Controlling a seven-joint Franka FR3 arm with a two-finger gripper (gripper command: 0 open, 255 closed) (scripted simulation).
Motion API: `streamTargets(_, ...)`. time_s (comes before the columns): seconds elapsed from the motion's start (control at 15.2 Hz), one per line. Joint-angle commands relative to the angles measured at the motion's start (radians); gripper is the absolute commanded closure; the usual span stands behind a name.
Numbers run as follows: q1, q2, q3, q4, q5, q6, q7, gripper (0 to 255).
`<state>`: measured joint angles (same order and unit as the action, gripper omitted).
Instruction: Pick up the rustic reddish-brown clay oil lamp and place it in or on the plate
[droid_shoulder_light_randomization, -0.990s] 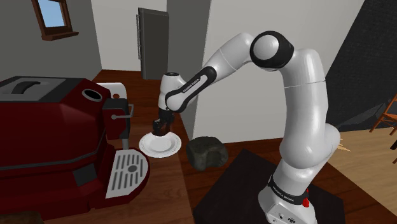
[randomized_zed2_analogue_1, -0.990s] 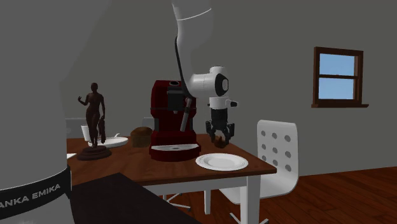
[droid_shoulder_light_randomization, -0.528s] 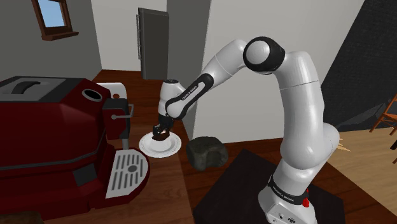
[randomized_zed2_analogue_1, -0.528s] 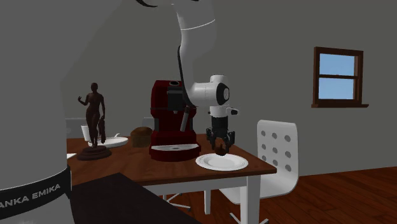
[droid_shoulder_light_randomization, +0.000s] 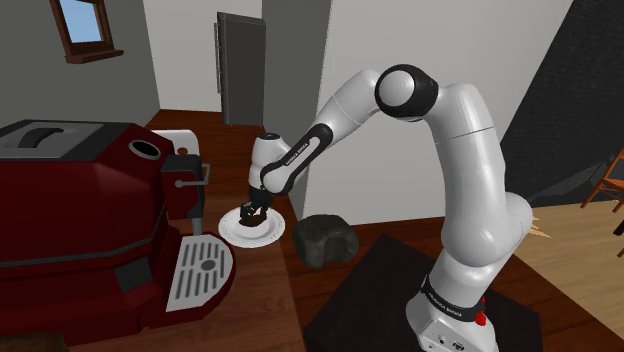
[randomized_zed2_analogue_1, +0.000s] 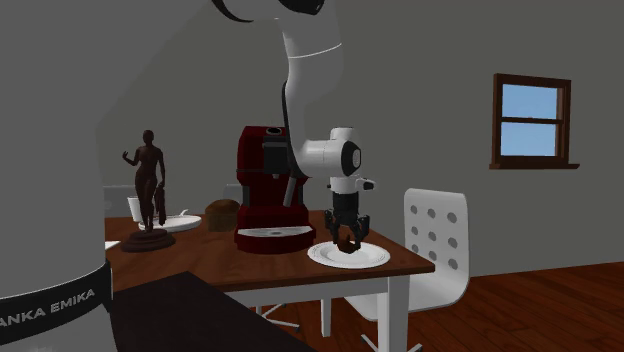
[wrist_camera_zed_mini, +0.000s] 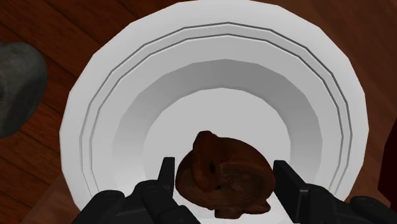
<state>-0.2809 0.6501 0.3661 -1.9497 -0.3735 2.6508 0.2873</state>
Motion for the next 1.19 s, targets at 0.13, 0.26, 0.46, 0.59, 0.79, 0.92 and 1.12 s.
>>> streamTargets(0.13, 0.0, 0.003, -0.001, 0.001, -0.001, 0.002, 0.0, 255)
streamTargets(0.26, 0.0, 0.003, -0.001, 0.001, -0.001, 0.002, 0.0, 0)
streamTargets(0.46, 0.0, 0.003, -0.001, 0.001, -0.001, 0.002, 0.0, 0)
streamTargets(0.59, 0.0, 0.003, -0.001, 0.001, 0.0, 0.002, 0.0, 0)
streamTargets(0.79, -0.039, -0.088, 0.044, -0.035, 0.041, -0.054, -0.028, 0)
streamTargets(0.92, -0.049, -0.111, 0.055, -0.042, 0.053, -0.069, -0.036, 0)
streamTargets(1.12, -0.049, -0.111, 0.055, -0.042, 0.053, -0.069, -0.036, 0)
